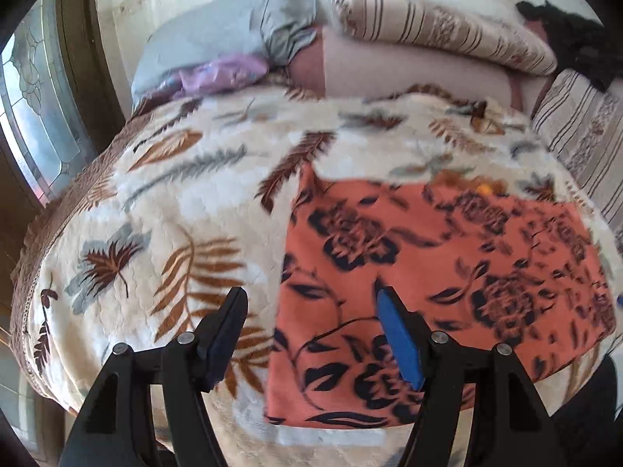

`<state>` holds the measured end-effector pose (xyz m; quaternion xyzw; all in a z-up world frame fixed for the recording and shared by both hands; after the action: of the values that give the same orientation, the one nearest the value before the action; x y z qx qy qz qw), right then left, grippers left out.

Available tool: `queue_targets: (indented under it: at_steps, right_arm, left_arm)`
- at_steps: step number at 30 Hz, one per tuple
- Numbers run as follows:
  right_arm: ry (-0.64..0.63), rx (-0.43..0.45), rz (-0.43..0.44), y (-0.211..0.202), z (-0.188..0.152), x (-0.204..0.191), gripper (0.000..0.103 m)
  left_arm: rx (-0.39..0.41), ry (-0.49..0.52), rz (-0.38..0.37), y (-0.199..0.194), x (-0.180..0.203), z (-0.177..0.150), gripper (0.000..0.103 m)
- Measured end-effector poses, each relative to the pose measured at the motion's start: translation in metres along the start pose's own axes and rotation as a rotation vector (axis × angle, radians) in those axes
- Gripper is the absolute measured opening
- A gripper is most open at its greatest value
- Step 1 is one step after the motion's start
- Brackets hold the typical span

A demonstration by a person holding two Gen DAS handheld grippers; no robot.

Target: Fold small clothes

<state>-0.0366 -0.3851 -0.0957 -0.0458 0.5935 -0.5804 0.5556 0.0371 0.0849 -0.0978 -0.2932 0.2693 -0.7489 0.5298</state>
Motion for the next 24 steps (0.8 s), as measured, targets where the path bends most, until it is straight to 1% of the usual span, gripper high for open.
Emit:
queue_targets:
  at_steps: [3, 5, 7, 9, 11, 13, 14, 15, 16, 17, 18, 19, 20, 21, 22, 24]
  right_arm:
    - [0.103, -0.016, 0.030, -0.004, -0.034, 0.019, 0.074]
    - [0.169, -0.042, 0.044, 0.004, -0.048, 0.033, 0.075]
    - [0.217, -0.045, 0.027, 0.012, -0.048, 0.045, 0.075]
    - [0.289, -0.024, 0.049, 0.020, -0.039, 0.052, 0.075]
    - [0.327, -0.003, 0.034, 0.026, -0.032, 0.059, 0.075]
    - [0.370, 0.009, 0.062, 0.032, -0.027, 0.064, 0.074]
    - [0.374, 0.018, 0.067, 0.031, -0.025, 0.065, 0.069]
    - [0.340, 0.038, 0.045, 0.029, -0.022, 0.062, 0.056]
    - [0.302, 0.043, 0.010, 0.028, -0.019, 0.060, 0.008]
    - [0.269, 0.039, -0.025, 0.029, -0.017, 0.054, 0.009]
    - [0.244, 0.052, -0.038, 0.023, -0.015, 0.050, 0.009]
    - [0.194, 0.082, -0.071, 0.013, -0.013, 0.043, 0.009]
    - [0.136, 0.120, -0.101, 0.004, -0.012, 0.032, 0.009]
    - [0.093, 0.140, -0.119, -0.002, -0.012, 0.024, 0.009]
    - [0.089, 0.138, -0.133, -0.001, -0.013, 0.026, 0.009]
    - [0.127, 0.084, -0.165, 0.019, -0.018, 0.047, 0.009]
  left_arm:
    - [0.003, 0.002, -0.061, -0.001, 0.018, 0.004, 0.070]
    - [-0.002, 0.010, -0.103, 0.003, 0.033, 0.007, 0.070]
    - [-0.008, 0.019, -0.143, 0.007, 0.054, 0.011, 0.070]
    - [0.003, 0.029, -0.188, 0.009, 0.074, 0.015, 0.070]
    - [0.012, 0.027, -0.218, 0.011, 0.093, 0.018, 0.072]
    - [0.004, 0.025, -0.246, 0.020, 0.109, 0.017, 0.075]
    - [-0.011, 0.038, -0.250, 0.029, 0.116, 0.013, 0.075]
    - [-0.049, 0.056, -0.231, 0.042, 0.121, 0.007, 0.075]
    - [-0.131, 0.081, -0.180, 0.063, 0.123, -0.003, 0.075]
    - [-0.209, 0.098, -0.131, 0.082, 0.123, -0.015, 0.075]
    - [-0.226, 0.110, -0.120, 0.092, 0.123, -0.024, 0.075]
    - [-0.181, 0.142, -0.109, 0.090, 0.126, -0.025, 0.076]
    - [-0.183, 0.162, -0.099, 0.088, 0.129, -0.026, 0.076]
    - [-0.188, 0.159, -0.096, 0.087, 0.129, -0.025, 0.076]
    - [-0.198, 0.149, -0.099, 0.086, 0.129, -0.024, 0.076]
    - [-0.217, 0.148, -0.103, 0.086, 0.129, -0.023, 0.076]
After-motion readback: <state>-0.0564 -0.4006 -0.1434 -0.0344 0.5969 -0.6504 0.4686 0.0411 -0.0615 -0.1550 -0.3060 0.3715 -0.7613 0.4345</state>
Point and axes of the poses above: each gripper's, at about its wrist camera, not at the fingertips, and y roughly the way its jaws point, x to its right, z to its top, the point moved 4 cm from there along y, roughly the way its jaws point, and after that the axes turned 14 degrees about -z, right-handed, at the moved point
